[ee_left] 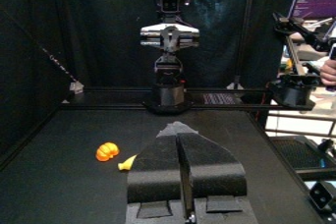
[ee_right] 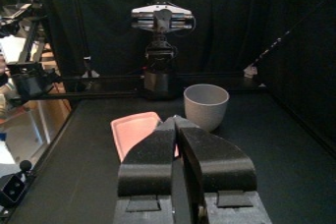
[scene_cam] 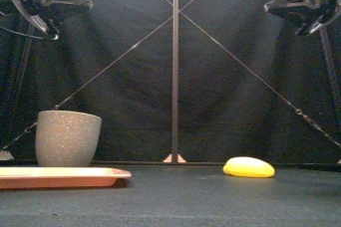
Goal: Pick the banana then place it on the pink plate
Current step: Pick the banana
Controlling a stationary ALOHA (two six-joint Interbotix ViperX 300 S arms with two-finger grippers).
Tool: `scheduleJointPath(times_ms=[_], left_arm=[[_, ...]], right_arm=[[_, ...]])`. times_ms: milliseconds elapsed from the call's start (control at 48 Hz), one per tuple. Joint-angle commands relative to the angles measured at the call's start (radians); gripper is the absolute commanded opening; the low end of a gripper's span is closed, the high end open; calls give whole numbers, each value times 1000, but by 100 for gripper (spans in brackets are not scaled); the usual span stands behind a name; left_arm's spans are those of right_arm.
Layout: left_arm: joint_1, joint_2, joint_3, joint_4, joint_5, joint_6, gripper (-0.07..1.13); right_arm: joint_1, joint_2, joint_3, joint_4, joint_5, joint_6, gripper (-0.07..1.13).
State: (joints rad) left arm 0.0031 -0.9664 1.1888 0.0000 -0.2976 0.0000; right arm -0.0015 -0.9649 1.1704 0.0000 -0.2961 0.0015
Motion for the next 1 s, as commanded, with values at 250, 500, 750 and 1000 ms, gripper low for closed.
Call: scheduleJointPath(times_ms=[250, 500, 750, 1000], left_arm=[[17, 20, -12, -2, -6, 0, -1], [14, 18, -14, 0, -14, 0, -1], [15, 20, -14, 0, -14, 0, -1], [26, 18, -12, 0, -34, 2, -1]], right_arm=[[-152, 189, -29, 114, 3, 49, 1], [-253, 302, -52, 272, 132, 49, 32], [-268, 348, -51, 337, 156, 49, 96], [-258, 474, -67, 344, 187, 49, 102]])
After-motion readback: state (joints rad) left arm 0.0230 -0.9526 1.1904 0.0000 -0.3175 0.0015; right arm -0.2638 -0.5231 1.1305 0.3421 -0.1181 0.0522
